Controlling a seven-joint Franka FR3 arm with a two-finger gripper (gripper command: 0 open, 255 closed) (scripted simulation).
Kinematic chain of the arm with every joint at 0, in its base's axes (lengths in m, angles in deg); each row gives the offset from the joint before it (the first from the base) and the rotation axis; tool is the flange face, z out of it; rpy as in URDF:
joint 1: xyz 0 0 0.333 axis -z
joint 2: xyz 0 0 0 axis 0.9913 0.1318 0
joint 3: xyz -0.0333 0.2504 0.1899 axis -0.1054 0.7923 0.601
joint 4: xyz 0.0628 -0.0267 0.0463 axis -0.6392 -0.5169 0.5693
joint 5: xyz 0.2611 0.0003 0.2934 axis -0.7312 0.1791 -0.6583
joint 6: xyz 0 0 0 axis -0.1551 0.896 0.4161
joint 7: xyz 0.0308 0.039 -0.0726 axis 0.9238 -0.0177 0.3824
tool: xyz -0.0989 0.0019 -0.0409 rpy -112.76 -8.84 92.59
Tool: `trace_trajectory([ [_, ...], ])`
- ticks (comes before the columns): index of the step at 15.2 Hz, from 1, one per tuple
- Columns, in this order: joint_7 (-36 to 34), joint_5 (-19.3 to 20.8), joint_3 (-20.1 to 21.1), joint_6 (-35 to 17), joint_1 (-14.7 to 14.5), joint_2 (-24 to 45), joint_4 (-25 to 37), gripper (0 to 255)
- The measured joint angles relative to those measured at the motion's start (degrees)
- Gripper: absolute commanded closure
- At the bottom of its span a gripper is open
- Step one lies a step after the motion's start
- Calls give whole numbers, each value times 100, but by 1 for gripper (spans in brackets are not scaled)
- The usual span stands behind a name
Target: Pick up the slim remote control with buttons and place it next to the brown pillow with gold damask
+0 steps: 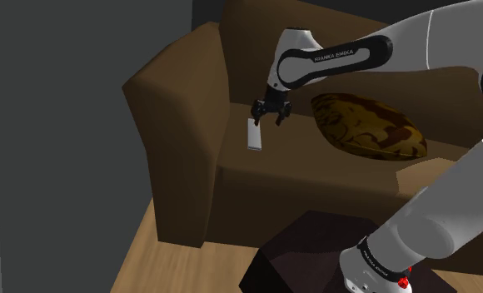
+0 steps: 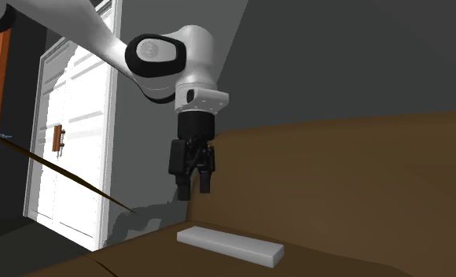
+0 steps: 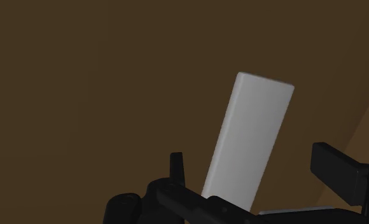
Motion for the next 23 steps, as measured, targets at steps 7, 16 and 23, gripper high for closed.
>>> trace_trajectory([
  [7, -730, 346, -79, -246, -41, 1334, 1025, 0],
  [16, -781, 410, -114, -666, -35, 1608, 878, 0],
  [23, -780, 409, -115, -673, -33, 1607, 876, 255],
])
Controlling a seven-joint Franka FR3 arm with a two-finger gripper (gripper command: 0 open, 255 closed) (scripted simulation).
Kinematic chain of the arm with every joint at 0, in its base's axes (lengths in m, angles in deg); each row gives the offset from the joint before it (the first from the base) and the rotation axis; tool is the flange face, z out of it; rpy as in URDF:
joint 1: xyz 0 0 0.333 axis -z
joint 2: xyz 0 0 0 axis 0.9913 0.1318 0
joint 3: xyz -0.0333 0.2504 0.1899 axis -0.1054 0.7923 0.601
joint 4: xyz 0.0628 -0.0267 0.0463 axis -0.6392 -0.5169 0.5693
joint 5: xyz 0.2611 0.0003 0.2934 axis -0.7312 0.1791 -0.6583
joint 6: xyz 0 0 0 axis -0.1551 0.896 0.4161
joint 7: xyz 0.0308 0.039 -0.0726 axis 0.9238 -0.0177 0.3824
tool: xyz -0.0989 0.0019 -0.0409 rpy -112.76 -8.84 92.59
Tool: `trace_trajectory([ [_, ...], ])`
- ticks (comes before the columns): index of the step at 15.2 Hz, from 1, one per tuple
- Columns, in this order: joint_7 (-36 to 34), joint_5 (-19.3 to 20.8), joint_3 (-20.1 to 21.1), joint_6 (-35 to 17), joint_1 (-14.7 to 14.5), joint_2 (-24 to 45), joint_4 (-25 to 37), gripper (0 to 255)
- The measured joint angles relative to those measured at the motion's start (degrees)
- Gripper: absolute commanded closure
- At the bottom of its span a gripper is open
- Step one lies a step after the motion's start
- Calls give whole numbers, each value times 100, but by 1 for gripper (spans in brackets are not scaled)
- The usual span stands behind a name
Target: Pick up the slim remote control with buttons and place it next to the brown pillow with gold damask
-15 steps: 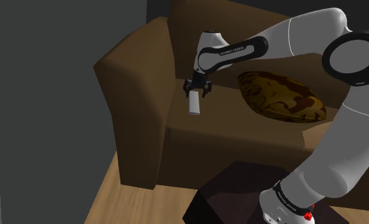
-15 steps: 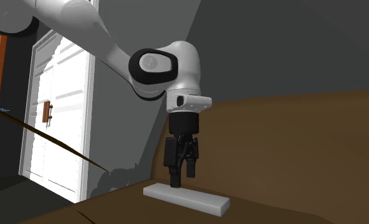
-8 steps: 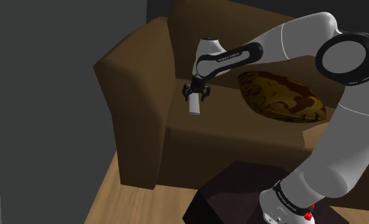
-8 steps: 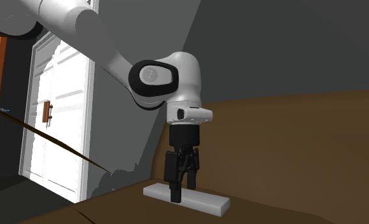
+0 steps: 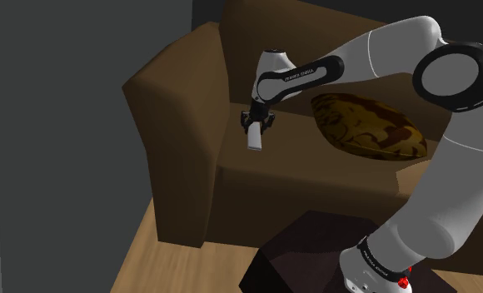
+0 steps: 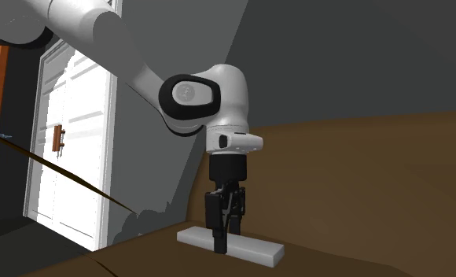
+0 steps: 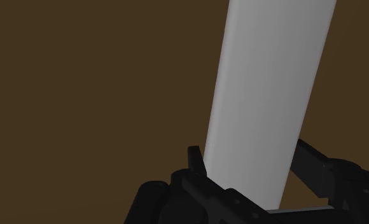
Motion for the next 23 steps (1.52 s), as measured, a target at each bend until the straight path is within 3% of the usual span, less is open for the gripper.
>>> trace_trajectory([
  [9, 2, -4, 2, 24, 0, -18, 2, 255],
  [23, 105, -106, 31, 944, 14, -464, 483, 255],
])
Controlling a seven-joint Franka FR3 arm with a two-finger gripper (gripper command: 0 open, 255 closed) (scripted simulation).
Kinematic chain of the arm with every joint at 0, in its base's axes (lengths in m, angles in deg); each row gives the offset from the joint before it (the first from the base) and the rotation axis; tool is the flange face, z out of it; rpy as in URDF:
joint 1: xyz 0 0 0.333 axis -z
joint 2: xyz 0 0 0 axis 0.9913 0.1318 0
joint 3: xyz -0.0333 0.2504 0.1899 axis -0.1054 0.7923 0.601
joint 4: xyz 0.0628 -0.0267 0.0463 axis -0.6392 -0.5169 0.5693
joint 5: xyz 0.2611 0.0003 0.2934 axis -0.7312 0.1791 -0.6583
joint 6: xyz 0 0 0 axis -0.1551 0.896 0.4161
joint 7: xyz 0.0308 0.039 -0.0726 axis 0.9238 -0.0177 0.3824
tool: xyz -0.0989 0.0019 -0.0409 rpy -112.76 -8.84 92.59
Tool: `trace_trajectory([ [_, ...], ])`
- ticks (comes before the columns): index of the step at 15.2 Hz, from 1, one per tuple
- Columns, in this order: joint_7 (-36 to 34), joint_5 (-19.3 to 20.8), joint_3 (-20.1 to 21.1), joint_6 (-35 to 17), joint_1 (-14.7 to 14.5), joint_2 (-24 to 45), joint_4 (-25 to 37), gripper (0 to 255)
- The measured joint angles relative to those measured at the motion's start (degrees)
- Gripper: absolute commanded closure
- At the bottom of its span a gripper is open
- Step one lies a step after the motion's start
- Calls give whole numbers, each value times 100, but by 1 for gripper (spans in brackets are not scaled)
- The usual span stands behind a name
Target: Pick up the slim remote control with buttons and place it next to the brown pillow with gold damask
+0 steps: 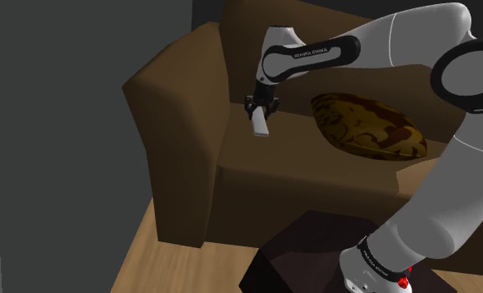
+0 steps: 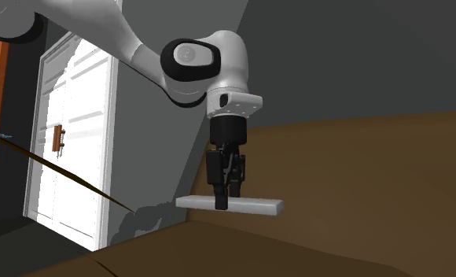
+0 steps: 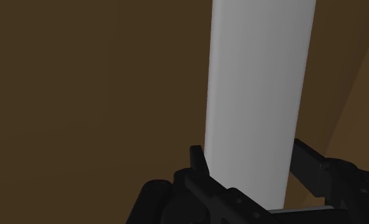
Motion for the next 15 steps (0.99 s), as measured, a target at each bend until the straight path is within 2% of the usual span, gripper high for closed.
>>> trace_trajectory([
  [15, 90, -68, 13, 1076, 4, -281, 800, 255],
])
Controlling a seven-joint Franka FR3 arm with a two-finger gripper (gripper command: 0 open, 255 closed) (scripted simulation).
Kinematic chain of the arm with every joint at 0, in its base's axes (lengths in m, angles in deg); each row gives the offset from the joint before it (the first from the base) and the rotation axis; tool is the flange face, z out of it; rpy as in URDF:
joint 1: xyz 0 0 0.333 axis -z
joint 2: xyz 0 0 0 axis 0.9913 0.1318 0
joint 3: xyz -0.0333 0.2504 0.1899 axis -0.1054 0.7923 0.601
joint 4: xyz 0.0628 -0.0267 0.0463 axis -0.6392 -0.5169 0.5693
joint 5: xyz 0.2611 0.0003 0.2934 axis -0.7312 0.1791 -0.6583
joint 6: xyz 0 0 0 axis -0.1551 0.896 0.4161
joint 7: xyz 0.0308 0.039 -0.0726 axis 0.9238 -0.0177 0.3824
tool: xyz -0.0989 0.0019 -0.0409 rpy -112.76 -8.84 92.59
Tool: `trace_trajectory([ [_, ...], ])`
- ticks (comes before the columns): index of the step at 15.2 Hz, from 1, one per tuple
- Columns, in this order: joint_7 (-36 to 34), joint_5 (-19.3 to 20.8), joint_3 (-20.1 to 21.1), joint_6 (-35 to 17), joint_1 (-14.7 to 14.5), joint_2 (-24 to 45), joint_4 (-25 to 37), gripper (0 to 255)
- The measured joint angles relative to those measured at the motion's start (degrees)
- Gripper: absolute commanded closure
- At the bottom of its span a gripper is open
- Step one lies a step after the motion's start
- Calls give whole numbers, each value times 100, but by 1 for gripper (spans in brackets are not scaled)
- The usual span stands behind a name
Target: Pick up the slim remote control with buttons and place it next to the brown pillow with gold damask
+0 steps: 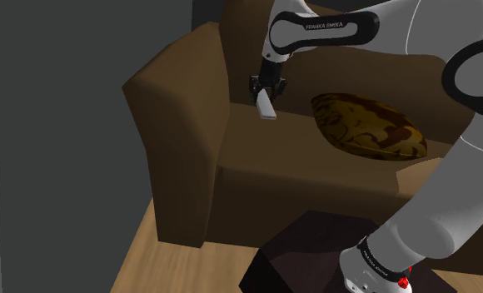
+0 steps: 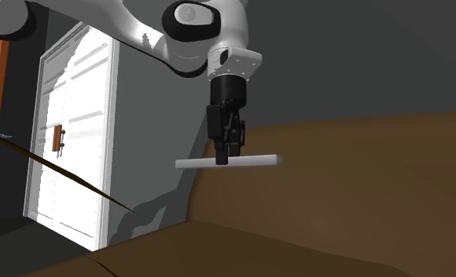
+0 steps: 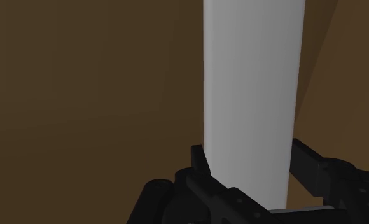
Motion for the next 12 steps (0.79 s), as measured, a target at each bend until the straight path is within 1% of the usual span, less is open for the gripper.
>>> trace_trajectory([
  [12, 46, -21, 8, 904, -9, -72, 833, 255],
])
